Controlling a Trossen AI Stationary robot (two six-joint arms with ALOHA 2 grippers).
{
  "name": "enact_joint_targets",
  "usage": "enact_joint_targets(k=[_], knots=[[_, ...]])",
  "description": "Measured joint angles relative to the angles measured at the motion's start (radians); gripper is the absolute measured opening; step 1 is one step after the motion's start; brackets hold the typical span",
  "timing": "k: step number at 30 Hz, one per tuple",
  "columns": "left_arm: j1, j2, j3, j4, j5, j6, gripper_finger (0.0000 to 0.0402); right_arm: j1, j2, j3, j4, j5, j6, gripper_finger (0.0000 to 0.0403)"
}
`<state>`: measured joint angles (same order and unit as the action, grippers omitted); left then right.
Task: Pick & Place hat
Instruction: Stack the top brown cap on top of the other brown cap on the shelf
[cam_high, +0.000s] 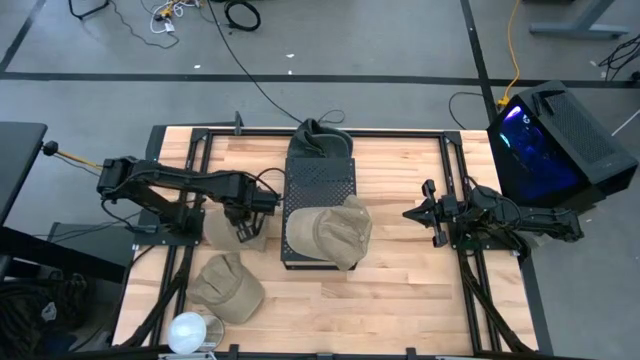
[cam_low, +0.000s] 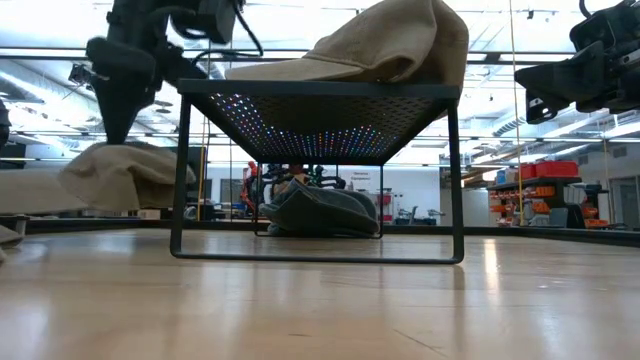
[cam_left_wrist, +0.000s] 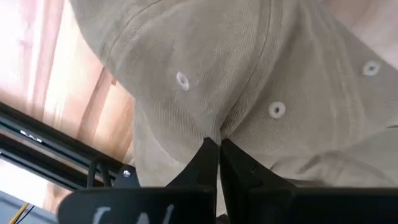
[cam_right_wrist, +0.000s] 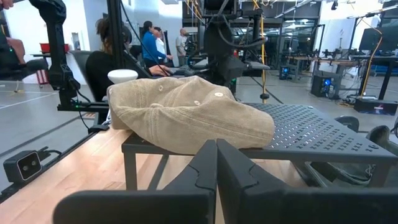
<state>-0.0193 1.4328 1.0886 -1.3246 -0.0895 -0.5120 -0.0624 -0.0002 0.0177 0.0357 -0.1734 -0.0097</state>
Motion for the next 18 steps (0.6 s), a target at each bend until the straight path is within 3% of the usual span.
enact_joint_targets(k=[18], knots=[[0.001,-0.023,0.265,-0.246,-0.002,0.008,0.0004,0.000,0.000,0.000,0.000,0.000,0.000,0.0007]])
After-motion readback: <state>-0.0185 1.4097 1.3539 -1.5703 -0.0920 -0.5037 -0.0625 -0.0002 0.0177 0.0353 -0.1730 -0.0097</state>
